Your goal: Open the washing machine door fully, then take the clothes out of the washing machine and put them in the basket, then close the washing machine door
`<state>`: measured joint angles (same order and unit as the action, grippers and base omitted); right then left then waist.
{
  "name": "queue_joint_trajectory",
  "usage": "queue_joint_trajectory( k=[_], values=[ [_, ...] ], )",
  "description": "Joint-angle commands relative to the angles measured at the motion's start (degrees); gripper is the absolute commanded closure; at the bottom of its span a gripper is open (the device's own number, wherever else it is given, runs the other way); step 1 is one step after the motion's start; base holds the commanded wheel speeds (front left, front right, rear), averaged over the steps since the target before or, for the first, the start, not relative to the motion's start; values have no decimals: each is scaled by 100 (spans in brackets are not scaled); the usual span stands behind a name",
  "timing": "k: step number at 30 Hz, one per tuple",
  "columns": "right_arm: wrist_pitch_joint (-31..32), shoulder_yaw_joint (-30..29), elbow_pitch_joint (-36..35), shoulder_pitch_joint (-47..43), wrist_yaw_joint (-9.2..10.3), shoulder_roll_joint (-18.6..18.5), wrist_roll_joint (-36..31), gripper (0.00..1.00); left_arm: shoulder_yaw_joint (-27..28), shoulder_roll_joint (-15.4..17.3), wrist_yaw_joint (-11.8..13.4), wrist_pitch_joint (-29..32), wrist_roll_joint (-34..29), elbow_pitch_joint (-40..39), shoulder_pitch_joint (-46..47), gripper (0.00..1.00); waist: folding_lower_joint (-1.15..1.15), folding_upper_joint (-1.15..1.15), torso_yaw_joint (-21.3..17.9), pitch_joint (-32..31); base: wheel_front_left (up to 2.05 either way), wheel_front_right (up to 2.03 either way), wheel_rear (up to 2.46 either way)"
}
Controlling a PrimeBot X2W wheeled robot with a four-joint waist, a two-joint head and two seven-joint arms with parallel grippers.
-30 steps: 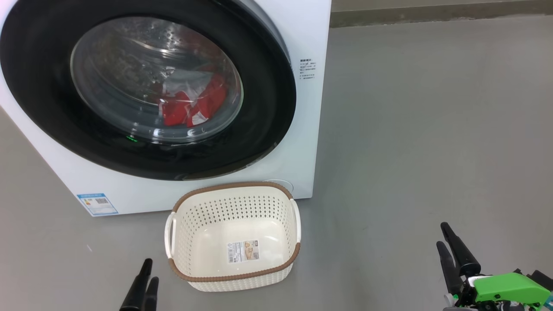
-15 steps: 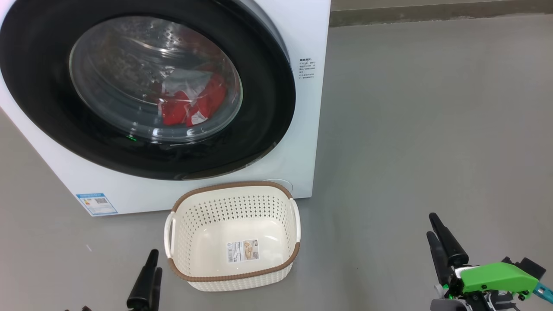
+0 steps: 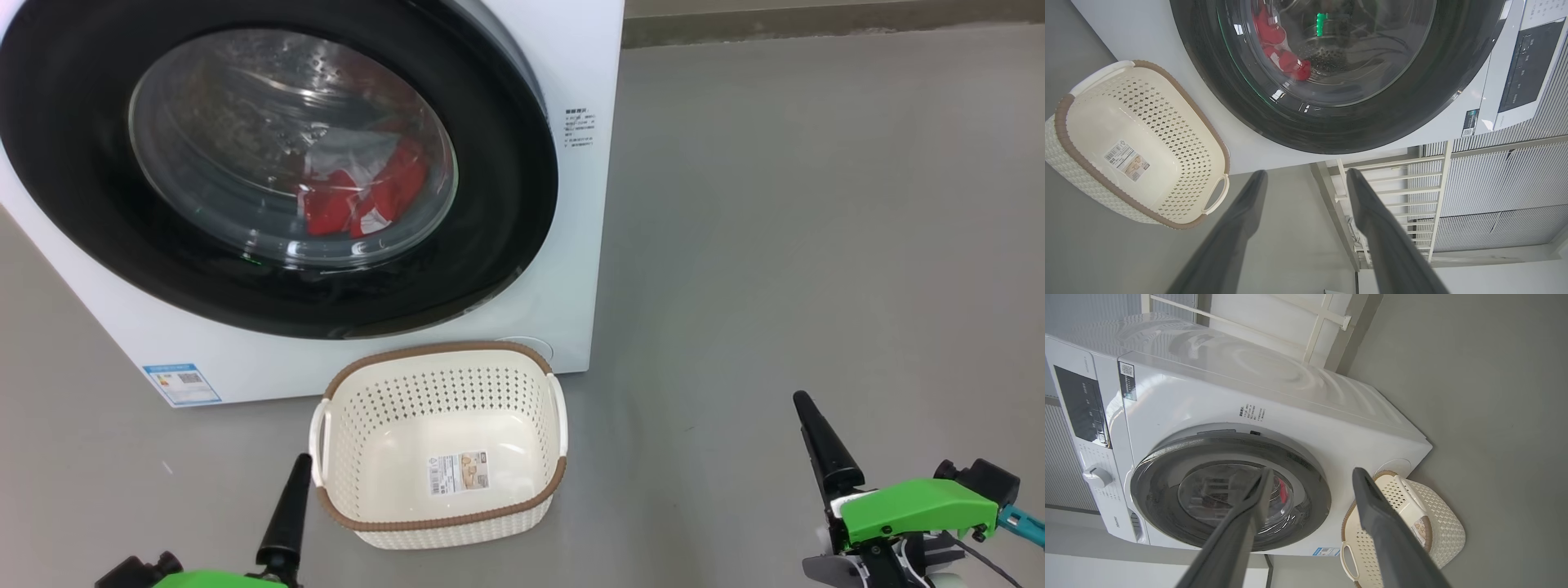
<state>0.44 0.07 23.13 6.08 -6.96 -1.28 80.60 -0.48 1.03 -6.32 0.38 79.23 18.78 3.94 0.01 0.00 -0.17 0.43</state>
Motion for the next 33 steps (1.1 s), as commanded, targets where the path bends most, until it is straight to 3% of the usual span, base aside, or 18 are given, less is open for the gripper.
queue_joint_trajectory(
  k=[1, 15, 33],
  values=[
    [-76, 33, -124, 328, -20, -51, -165, 0, 28, 76, 31, -62, -138, -180, 241, 0, -1, 0, 1, 2, 0, 0, 0],
    [-329, 91, -186, 482, -26, -58, -1710, 0, -107, 94, 142, -316, -1493, -327, 418, 0, -1, 0, 4, 20, 0, 0, 0],
    [-616, 376, -188, 624, -32, -82, -2941, 0, -209, 115, 273, -604, -2801, -469, 553, 0, -1, 0, -4, -13, 0, 0, 0]
  ],
)
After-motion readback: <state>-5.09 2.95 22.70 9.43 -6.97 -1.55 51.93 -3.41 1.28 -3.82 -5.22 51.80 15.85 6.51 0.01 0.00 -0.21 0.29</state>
